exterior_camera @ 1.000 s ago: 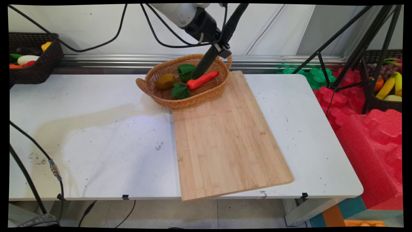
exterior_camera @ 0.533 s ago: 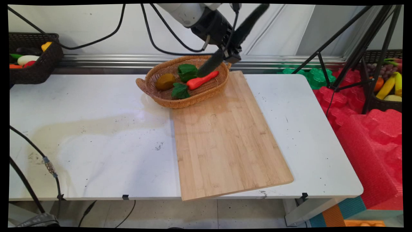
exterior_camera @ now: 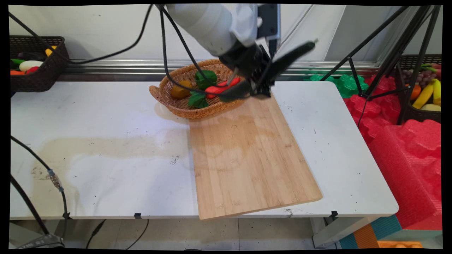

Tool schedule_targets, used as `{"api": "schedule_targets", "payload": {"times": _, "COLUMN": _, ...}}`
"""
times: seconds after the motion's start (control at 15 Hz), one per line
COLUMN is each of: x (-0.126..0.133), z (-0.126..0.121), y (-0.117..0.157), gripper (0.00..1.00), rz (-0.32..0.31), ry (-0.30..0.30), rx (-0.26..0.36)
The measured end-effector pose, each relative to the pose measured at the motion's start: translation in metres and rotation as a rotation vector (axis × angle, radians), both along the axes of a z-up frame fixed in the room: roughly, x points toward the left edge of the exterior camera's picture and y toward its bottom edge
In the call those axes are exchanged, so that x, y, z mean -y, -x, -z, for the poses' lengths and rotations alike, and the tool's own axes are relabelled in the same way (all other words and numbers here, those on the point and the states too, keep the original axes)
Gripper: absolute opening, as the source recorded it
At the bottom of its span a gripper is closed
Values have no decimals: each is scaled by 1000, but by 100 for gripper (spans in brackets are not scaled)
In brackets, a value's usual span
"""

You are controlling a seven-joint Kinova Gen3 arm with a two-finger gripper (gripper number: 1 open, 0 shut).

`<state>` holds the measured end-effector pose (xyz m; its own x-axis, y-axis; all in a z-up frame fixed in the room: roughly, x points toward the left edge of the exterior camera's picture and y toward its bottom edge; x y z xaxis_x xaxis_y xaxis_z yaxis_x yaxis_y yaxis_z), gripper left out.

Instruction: Place the picked object on the cutting board

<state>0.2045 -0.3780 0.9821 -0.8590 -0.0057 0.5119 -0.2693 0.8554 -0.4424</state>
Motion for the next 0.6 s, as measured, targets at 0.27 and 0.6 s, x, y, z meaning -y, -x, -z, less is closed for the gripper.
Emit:
{"api": "schedule_targets", "payload": {"times": 0.27, "x": -20, "z": 24, "y": 30, "gripper": 0, "rz": 68, "ry": -40, "rx": 61}}
{"api": "schedule_targets", "payload": {"times": 0.6, "x": -32, "z": 66, "y": 60, "gripper": 0, "rz": 125, "ry": -107, "rx": 134}}
